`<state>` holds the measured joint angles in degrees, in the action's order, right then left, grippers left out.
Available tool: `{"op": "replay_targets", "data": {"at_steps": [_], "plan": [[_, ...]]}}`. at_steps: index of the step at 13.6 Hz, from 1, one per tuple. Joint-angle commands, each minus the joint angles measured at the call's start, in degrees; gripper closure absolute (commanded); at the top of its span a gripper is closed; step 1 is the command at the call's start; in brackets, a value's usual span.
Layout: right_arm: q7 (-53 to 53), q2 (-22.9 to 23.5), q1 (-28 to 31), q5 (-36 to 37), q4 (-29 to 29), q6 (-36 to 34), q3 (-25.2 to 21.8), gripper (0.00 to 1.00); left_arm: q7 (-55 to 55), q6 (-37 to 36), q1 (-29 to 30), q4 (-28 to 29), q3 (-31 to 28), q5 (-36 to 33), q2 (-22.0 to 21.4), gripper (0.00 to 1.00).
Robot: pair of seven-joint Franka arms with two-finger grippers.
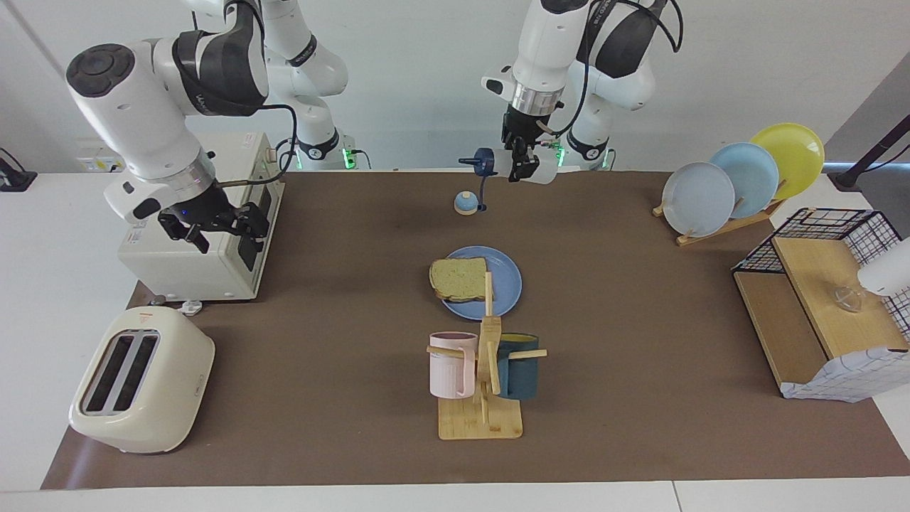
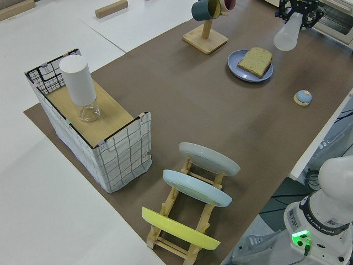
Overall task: Put bread on plate and add seasoning
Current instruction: 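Tilt the bottle over the toast with the left gripper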
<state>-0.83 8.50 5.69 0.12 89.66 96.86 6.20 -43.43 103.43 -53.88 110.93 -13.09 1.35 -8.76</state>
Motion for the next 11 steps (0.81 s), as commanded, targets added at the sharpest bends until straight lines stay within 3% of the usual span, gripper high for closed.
{"op": "replay_targets", "data": {"at_steps": [1, 3, 7, 11], "plan": [[0.92, -1.99, 0.20, -1.09, 3.23, 1.48, 0.21, 0.00, 0.10, 0.11, -0.79, -1.85, -0.35, -3.89, 2.51, 1.00], [0.92, -2.17, 0.12, -1.09, 3.50, 3.23, 0.21, 0.00, 0.19, 0.11, -0.79, -2.82, -0.35, -6.52, 4.88, 1.00], [0.92, -3.14, -0.77, 2.59, 3.06, -0.53, -0.05, 0.00, 4.66, -0.15, -2.54, -5.45, 0.09, -11.62, 10.94, 1.00], [0.92, -4.02, -0.68, 2.25, 3.41, -0.62, -0.40, 0.00, 7.92, -2.96, -5.27, -5.99, 0.26, -17.95, 13.68, 1.00]]}}
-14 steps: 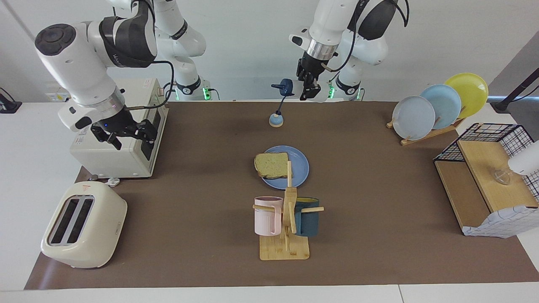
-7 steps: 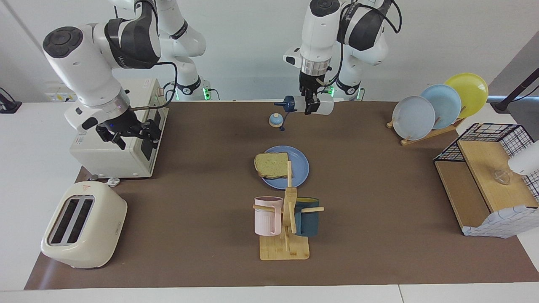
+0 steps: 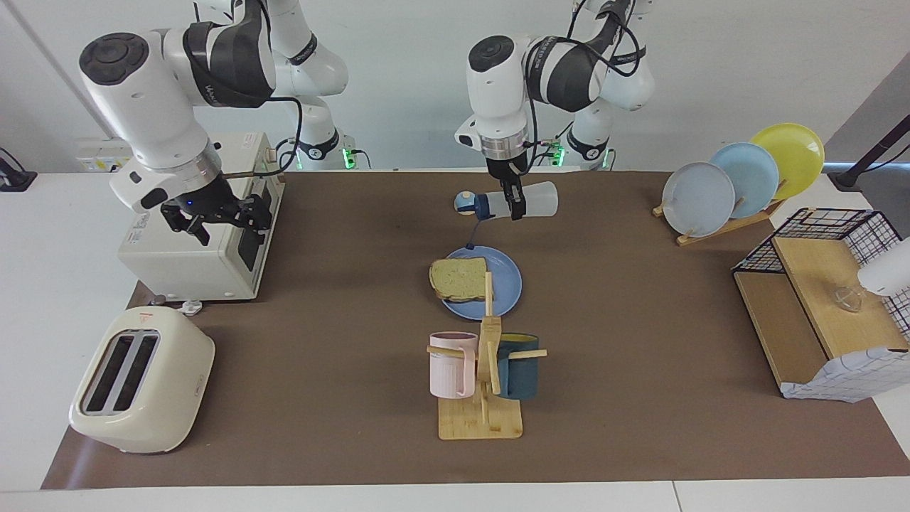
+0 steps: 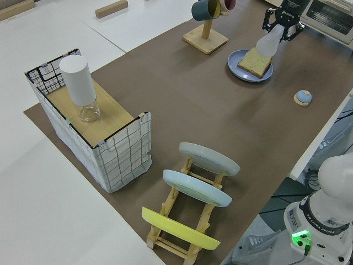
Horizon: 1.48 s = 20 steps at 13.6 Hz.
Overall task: Put bread on plate and add seasoning
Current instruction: 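Tilt the bottle over the toast with the left gripper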
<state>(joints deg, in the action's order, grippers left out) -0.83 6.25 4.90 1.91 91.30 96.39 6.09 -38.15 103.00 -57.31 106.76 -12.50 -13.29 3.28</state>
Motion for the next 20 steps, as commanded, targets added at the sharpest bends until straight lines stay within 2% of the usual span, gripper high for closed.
{"op": "replay_targets", "data": {"at_steps": [1, 4, 7, 9, 12, 14, 20], "plan": [[1.01, -2.03, 0.20, 0.20, 1.60, -0.07, -0.29, 0.00, 2.73, -2.80, -2.36, -1.64, -0.33, -4.36, 1.82, 1.00], [1.01, -4.66, 0.46, 0.20, 1.77, -0.24, -0.29, 0.00, 2.90, -4.73, -3.15, -1.82, -0.42, -7.17, 3.49, 1.00], [1.45, -4.84, 1.16, 0.46, 2.03, -0.24, -0.38, 0.00, 3.08, -7.11, -3.68, -1.82, -0.42, -9.99, 4.90, 1.00], [1.45, -5.19, 1.17, 0.99, 3.00, -2.95, -0.38, 0.00, 3.17, -7.81, -3.68, -1.82, -0.51, -10.26, 5.07, 1.00], [2.06, -4.58, 1.69, 0.90, 3.52, -5.77, -0.29, 0.00, 6.49, -9.82, -4.29, -2.17, -0.42, -12.55, 7.61, 1.00], [3.38, -4.93, 1.08, 0.90, 4.41, -7.79, -0.46, 0.00, 7.74, -12.20, -4.56, -4.44, -0.51, -13.33, 9.90, 1.00], [3.56, -6.33, 1.25, 0.90, 6.08, -9.21, -0.82, 0.00, 9.05, -17.65, -4.56, -6.04, -0.60, -19.92, 14.03, 1.00]]}}
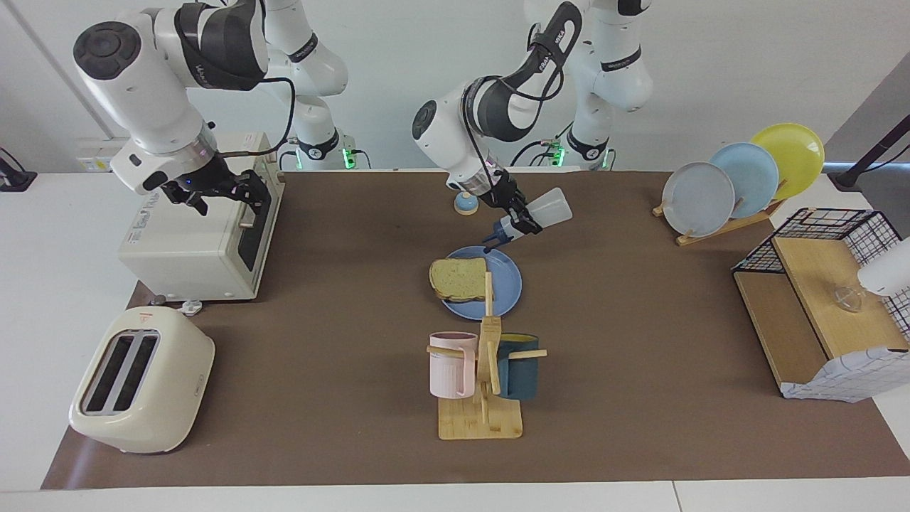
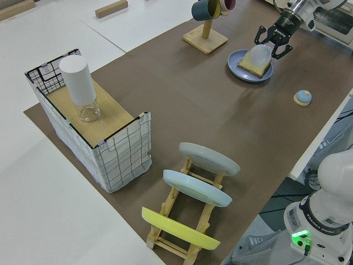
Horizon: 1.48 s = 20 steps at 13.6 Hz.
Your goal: Put bread on plate and add seasoning
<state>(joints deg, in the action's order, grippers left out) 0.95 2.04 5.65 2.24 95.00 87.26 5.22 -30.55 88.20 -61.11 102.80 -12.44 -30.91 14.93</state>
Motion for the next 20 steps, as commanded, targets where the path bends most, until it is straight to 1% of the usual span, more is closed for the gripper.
{"op": "replay_targets", "data": {"at_steps": [1, 6, 9, 11, 13, 16, 17, 20], "plan": [[1.77, -2.30, 0.59, 0.57, 2.38, 0.02, 0.14, 0.00, 1.45, -3.21, -0.76, -2.07, -0.75, -3.09, 2.48, 1.00], [1.42, -3.19, 0.24, 0.57, 2.65, 0.54, -0.21, 0.00, 1.45, -3.91, 0.29, -2.16, -1.19, -9.15, 2.48, 1.00], [1.33, -3.18, 0.68, 0.14, 2.21, 2.39, -0.65, 0.00, 1.45, -3.74, -0.06, -2.16, -1.10, -9.52, 2.48, 1.00], [1.33, -3.01, 0.15, 0.05, 1.94, 2.48, -0.74, 0.00, 1.80, -3.91, -1.46, -2.42, -0.84, -8.56, 2.48, 1.00], [1.60, -3.18, 0.15, 0.13, 1.86, 2.39, -0.83, 0.00, 3.90, -4.96, -3.92, -3.39, -0.84, -5.75, 2.48, 1.00], [1.95, -3.71, -0.02, 0.58, 1.50, 2.48, -2.58, 0.00, 6.89, -6.81, -8.48, -4.71, -0.84, -2.76, 2.48, 1.00], [1.86, -3.80, -0.02, -0.38, 1.76, 2.48, -4.06, 0.00, 8.56, -7.60, -10.32, -5.23, -0.84, -1.53, 2.48, 1.00], [1.68, -3.97, -0.11, -0.39, 1.77, 2.39, -3.82, 0.00, 10.77, -9.97, -13.59, -7.25, -0.84, 0.67, 2.56, 1.00]]}}
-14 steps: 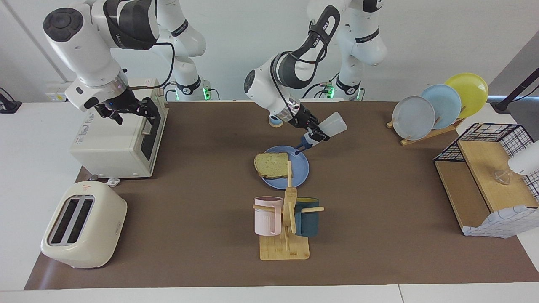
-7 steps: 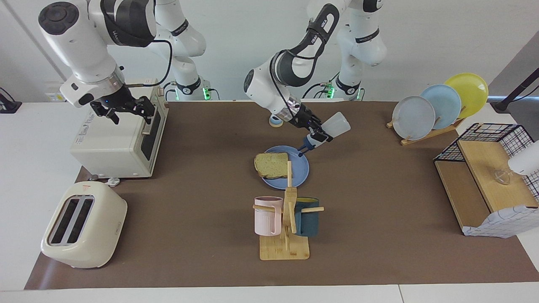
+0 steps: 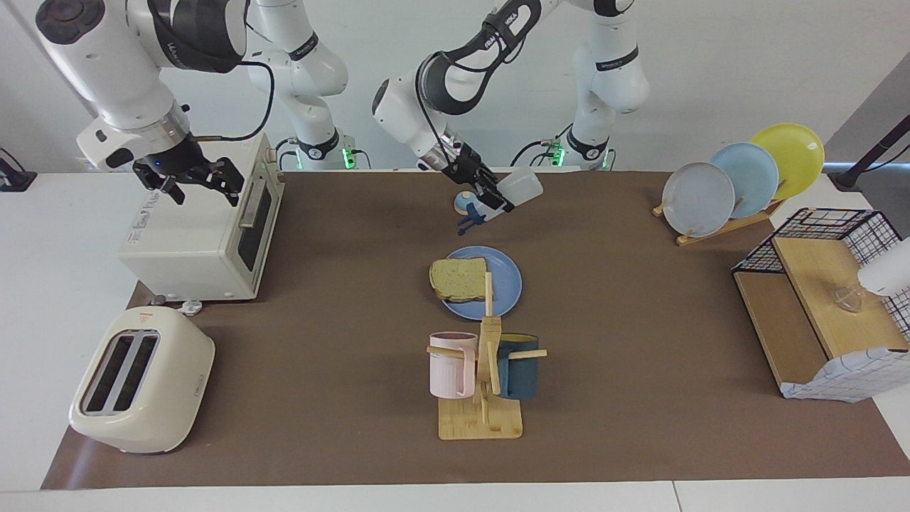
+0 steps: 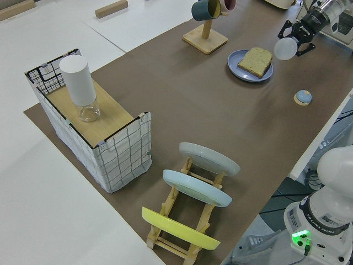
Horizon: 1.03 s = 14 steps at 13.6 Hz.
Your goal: Put bread on plate and add seasoning
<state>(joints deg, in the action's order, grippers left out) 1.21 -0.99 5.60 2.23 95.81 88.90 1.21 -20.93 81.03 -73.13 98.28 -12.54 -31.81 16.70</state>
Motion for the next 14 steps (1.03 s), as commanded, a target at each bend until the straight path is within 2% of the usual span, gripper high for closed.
{"op": "replay_targets", "data": {"at_steps": [1, 4, 10, 14], "plan": [[1.34, -0.94, -0.06, -0.39, 0.87, 0.75, 0.37, 0.00, 1.24, -3.07, -2.45, -2.83, -0.73, 1.75, 0.79, 1.00], [1.43, -1.03, 0.29, -0.47, 0.96, 0.57, 0.28, 0.00, 1.77, -2.73, -1.32, -2.83, -0.99, 1.49, 0.88, 1.00], [1.52, -1.03, -0.06, -0.47, 0.96, 0.57, 0.28, 0.00, 1.77, 0.87, 9.66, -1.34, -0.91, -3.43, 1.93, 1.00], [1.34, -1.73, -0.15, -0.47, 0.96, 0.23, 0.28, 0.00, 1.68, 4.12, 14.24, -0.89, -0.90, -5.02, 2.28, 1.00]]}}
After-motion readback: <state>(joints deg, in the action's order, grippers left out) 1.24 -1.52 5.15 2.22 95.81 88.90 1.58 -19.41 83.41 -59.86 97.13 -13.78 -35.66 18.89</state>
